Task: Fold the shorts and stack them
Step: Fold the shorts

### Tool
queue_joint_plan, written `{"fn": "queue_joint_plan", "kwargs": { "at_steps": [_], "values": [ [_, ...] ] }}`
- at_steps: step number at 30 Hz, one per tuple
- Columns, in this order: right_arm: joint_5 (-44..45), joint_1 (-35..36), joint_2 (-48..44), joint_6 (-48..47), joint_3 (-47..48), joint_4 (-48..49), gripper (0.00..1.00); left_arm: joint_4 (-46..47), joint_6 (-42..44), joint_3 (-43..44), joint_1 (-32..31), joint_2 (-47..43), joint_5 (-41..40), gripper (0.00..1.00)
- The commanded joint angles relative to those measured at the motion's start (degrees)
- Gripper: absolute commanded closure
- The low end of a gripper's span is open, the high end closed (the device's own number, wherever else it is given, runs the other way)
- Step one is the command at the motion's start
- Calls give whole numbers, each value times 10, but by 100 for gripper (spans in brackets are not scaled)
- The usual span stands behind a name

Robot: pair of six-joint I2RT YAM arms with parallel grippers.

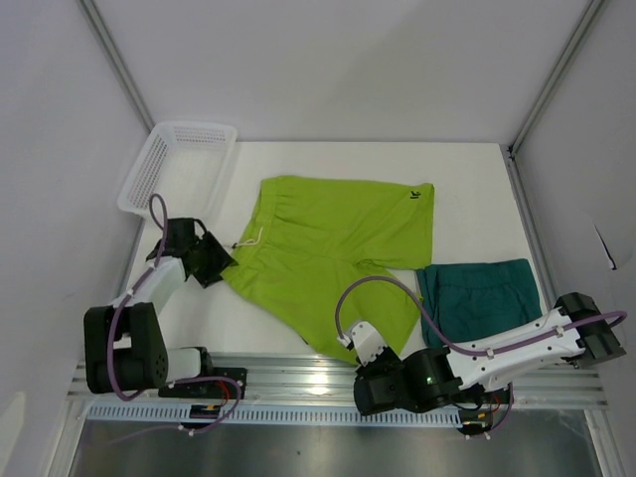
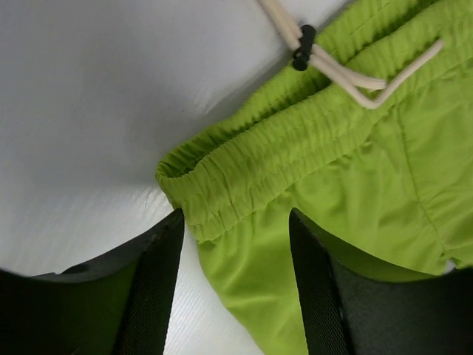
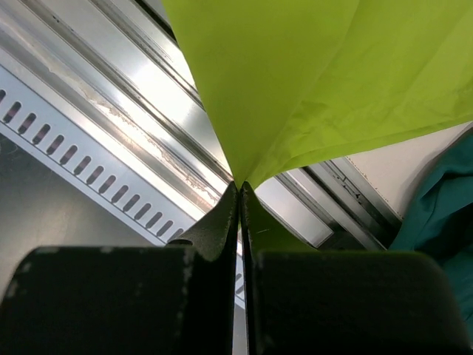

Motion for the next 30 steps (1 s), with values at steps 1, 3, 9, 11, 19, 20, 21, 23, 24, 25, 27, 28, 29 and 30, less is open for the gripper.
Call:
{"fn": "queue_joint_plan", "kwargs": {
  "at_steps": [1, 3, 9, 11, 19, 20, 21, 23, 24, 25, 27, 28, 29, 30],
  "values": [
    [-5, 5, 12, -13, 8, 4, 100, 50, -8, -16, 1, 29, 37, 40],
    [-12, 8, 17, -16, 6, 5, 100, 69, -11, -26, 2, 36, 43, 40],
    [-24, 12, 21, -17, 4, 8, 100, 106, -13, -29, -1, 75, 55, 100],
    [-27, 15, 19, -15, 5, 4, 100, 101, -8, -23, 0, 86, 55, 100],
    [-71, 57, 29, -30, 18, 19, 100, -77, -23, 48, 5, -25, -133, 100],
    [-71, 62, 43, -32, 30, 21, 100, -121, -29, 53, 10, -35, -158, 100],
    [-72, 71, 51, -35, 38, 22, 100, -136, -30, 64, 26, -43, -159, 100],
    [-64, 80, 77, -40, 54, 17, 100, -150, -23, 78, 41, -67, -123, 100],
    [-59, 84, 85, -41, 70, 9, 100, -154, -17, 80, 56, -73, -112, 100],
    [-54, 84, 93, -41, 77, 2, 100, -160, -17, 86, 61, -78, -106, 100],
    [-30, 83, 103, -39, 94, -18, 100, -184, -20, 99, 73, -83, -88, 100],
    [-25, 77, 103, -39, 98, -23, 100, -197, -20, 114, 76, -82, -86, 100],
    [-21, 72, 101, -42, 103, -26, 100, -207, -18, 122, 78, -78, -82, 100],
    [-19, 70, 96, -52, 106, -28, 100, -232, -15, 136, 80, -75, -79, 100]
  ]
}}
